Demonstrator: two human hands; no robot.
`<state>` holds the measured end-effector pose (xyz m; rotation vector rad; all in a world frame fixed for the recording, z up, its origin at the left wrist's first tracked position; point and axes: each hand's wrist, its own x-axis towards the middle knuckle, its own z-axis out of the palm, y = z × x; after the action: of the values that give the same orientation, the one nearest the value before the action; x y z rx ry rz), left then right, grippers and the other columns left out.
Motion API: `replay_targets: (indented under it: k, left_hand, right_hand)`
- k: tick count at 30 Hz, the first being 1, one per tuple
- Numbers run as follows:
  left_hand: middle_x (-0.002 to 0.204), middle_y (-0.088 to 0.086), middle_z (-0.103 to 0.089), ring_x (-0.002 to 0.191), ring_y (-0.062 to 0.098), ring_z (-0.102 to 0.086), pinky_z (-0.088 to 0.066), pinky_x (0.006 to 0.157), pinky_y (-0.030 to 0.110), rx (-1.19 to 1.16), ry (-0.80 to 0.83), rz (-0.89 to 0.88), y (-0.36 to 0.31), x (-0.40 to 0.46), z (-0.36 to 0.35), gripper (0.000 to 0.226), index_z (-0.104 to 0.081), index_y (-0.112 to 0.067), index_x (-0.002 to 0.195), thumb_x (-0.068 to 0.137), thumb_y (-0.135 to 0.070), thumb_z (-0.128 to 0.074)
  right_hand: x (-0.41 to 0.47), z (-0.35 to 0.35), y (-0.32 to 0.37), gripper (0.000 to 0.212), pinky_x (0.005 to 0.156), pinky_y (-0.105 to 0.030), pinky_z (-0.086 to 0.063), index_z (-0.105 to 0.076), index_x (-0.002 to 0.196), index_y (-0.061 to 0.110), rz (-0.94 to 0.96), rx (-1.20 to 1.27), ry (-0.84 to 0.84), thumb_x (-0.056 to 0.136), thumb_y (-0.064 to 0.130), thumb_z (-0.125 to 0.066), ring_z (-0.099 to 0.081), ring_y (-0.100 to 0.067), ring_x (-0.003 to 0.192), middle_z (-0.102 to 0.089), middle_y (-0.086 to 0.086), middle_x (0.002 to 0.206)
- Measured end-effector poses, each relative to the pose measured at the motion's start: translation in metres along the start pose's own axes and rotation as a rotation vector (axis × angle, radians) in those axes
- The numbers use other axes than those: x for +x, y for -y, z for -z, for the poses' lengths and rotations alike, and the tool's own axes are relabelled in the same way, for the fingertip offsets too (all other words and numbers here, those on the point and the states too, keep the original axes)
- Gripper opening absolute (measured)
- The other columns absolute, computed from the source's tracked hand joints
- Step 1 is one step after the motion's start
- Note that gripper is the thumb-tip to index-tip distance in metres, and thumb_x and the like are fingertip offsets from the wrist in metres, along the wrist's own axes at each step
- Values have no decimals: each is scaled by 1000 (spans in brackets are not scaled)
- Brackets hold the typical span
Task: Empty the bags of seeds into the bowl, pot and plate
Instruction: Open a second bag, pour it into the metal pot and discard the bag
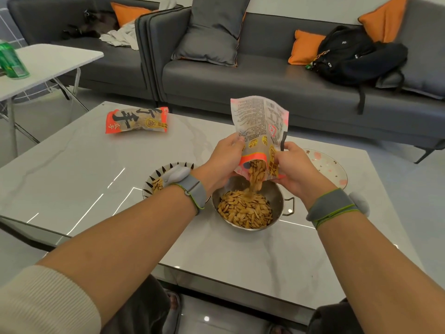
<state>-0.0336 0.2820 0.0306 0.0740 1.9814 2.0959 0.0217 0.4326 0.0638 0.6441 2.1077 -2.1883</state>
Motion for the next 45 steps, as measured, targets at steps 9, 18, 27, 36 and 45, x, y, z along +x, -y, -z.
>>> replay_targets:
  k: [9, 18, 27, 36, 45]
  left_hand:
    - [126, 0, -76, 116, 23, -73, -60, 104, 52, 41, -14, -45, -1, 0, 0, 33, -63, -26, 136, 117, -33, -37]
    - [127, 0, -76, 116, 22, -74, -59, 104, 52, 58, -13, -59, 1, 2, 0, 36, -63, -26, 140, 116, -34, -37]
    - [126, -1, -76, 116, 22, -73, -59, 105, 51, 51, -21, -57, -2, 1, 0, 36, -62, -25, 141, 117, -34, -37]
    - [121, 0, -78, 113, 26, -74, -60, 102, 56, 76, -40, -54, -2, 1, 0, 36, -66, -24, 136, 116, -34, -38]
    - [125, 0, -77, 114, 22, -74, -59, 105, 51, 69, -24, -68, -1, 0, 1, 36, -64, -23, 140, 116, -31, -38]
  right_hand:
    - [0, -2, 1, 43, 81, -54, -66, -46, 145, 21, 10, 28, 14, 109, 0, -41, -77, -30, 96, -73, -10, 111]
    - [0, -2, 1, 39, 80, -52, -66, -47, 143, 22, 23, 12, 5, 110, 1, -42, -77, -29, 96, -72, -10, 111]
    - [1, -1, 2, 41, 78, -52, -67, -47, 144, 22, 21, 12, 1, 110, 2, -41, -77, -28, 96, -72, -10, 113]
    - [2, -1, 0, 38, 84, -55, -65, -48, 142, 21, 15, 21, 7, 109, 2, -41, -76, -27, 93, -73, -10, 109]
    - [2, -2, 0, 42, 68, -45, -66, -47, 145, 19, 15, 6, 3, 108, -1, -42, -77, -29, 93, -73, -13, 115]
